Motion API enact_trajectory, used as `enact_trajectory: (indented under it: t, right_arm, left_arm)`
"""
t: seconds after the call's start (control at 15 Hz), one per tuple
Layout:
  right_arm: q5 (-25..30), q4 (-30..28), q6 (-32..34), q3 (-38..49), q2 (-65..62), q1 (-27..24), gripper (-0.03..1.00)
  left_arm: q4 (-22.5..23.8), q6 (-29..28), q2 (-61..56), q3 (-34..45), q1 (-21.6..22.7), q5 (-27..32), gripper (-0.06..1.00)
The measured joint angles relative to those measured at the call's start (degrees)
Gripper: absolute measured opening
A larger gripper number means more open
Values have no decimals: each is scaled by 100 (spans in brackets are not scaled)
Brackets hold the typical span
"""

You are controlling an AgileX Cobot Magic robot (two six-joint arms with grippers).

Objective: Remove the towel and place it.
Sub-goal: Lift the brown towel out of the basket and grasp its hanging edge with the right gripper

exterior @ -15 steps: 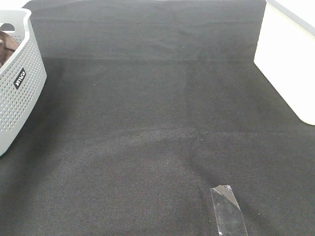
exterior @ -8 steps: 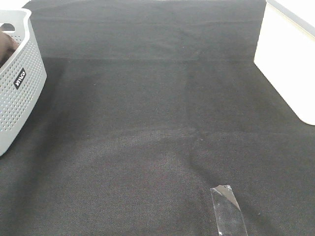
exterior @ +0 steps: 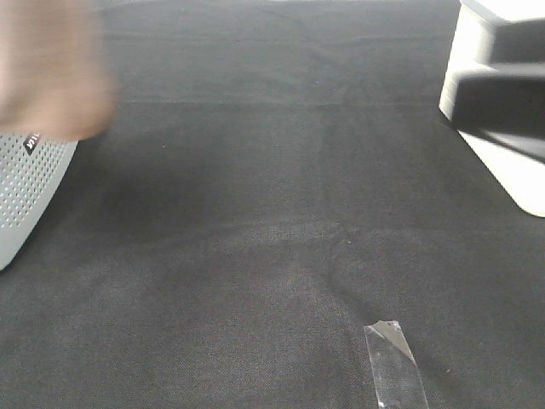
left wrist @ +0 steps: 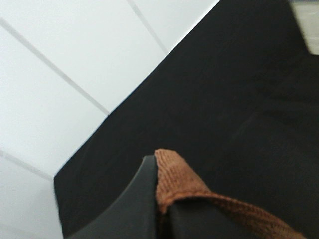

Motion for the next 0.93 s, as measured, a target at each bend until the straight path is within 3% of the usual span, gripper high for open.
enact_trajectory:
  t: [0.07, 0.13, 0.33, 0.47, 0.73, 0.93]
  right_arm:
    - [0, 0, 0, 0, 0, 0, 83]
    - [688, 567, -1089, 0, 1169, 0, 83]
    - [733, 1129, -2257, -6, 2532, 6, 83]
    - [676, 1197, -2664, -63, 3037, 115, 83]
    - [241, 1203, -2710, -945, 4028, 1278, 83]
    - [223, 1255, -2424, -1536, 4314, 1627, 83]
  left_arm:
    - [0, 0, 0, 0, 0, 0, 0]
    - [0, 476, 143, 0, -407, -63, 0]
    - [-40, 900, 315, 0, -796, -143, 0]
    - [-40, 934, 338, 0, -922, -327, 0]
    - [-40, 1020, 395, 0, -1261, -854, 0]
    - [-69, 1020, 464, 0, -1324, -859, 0]
